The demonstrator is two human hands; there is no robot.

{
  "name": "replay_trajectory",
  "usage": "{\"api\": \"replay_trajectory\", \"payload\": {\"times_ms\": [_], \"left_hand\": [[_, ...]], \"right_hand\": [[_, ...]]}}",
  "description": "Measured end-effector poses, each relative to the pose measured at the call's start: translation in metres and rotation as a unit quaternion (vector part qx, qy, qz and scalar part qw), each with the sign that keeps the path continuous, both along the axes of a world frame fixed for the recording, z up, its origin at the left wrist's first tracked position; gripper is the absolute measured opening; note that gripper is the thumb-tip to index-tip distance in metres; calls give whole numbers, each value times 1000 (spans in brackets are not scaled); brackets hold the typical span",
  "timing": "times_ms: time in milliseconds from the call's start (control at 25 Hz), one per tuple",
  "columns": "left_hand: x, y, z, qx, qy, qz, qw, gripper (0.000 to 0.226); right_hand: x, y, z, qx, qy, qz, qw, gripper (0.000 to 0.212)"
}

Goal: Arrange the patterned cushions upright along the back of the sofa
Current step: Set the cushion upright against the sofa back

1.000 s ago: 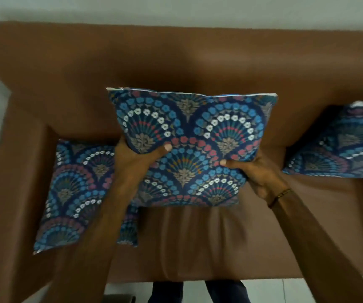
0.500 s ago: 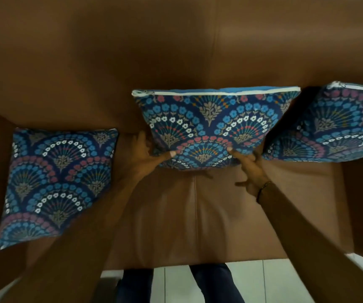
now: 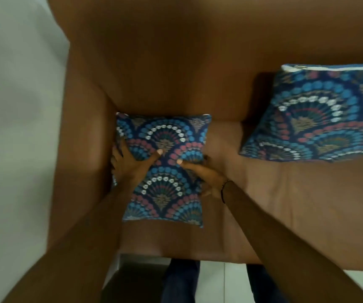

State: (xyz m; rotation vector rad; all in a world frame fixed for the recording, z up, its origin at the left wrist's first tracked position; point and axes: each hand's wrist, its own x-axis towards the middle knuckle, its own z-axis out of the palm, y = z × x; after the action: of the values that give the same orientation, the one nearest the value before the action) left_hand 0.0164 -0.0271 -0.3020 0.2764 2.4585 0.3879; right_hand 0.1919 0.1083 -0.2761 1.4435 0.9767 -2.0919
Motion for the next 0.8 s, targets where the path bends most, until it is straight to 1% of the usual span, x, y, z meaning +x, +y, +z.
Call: {"api": "replay_trajectory", "payload": {"times_ms": [40, 80, 120, 160, 240, 280, 320, 400, 440, 520, 640, 720, 800], "left_hand": [[-19, -9, -7, 27, -45, 50, 997, 155], [-35, -14, -11, 55, -77, 90, 992, 162], [-44, -15, -13, 89, -96, 110, 985, 162], [-51, -20, -13, 124, -102, 121, 980, 156], [-58, -32, -2, 205, -85, 103, 970, 138], [-55, -31, 3, 247, -64, 82, 963, 131], [-58, -29, 12, 289, -46, 61, 954, 128], [-77, -19, 26, 349, -21, 20, 937, 132], [-90, -13, 28, 361, -16, 2, 932, 137], [-111, -2, 30, 359, -13, -26, 933, 141], [-120, -6, 25, 354, -5, -44, 934, 137], [-117, -15, 23, 345, 5, -31, 938, 131], [-117, -24, 21, 339, 3, -20, 941, 125]], "right_hand": [[-19, -13, -10, 13, 7, -8, 1000, 58], [-30, -21, -24, 43, 6, -23, 999, 55], [-34, -25, -27, 78, 12, -48, 996, 48], [-36, -31, -28, 116, 18, -74, 990, 41], [-38, -40, -18, 185, 32, -125, 974, 37], [-32, -38, -9, 211, 46, -151, 965, 44], [-35, -36, -3, 260, 67, -170, 948, 57], [-47, -24, 2, 368, 84, -164, 912, 86], [-58, -16, 0, 406, 93, -151, 896, 92], [-79, -1, -2, 429, 131, -125, 885, 94], [-91, 4, -1, 433, 134, -102, 885, 94], [-93, -1, -7, 423, 131, -86, 892, 91], [-100, 1, -12, 421, 131, -75, 894, 102]]}}
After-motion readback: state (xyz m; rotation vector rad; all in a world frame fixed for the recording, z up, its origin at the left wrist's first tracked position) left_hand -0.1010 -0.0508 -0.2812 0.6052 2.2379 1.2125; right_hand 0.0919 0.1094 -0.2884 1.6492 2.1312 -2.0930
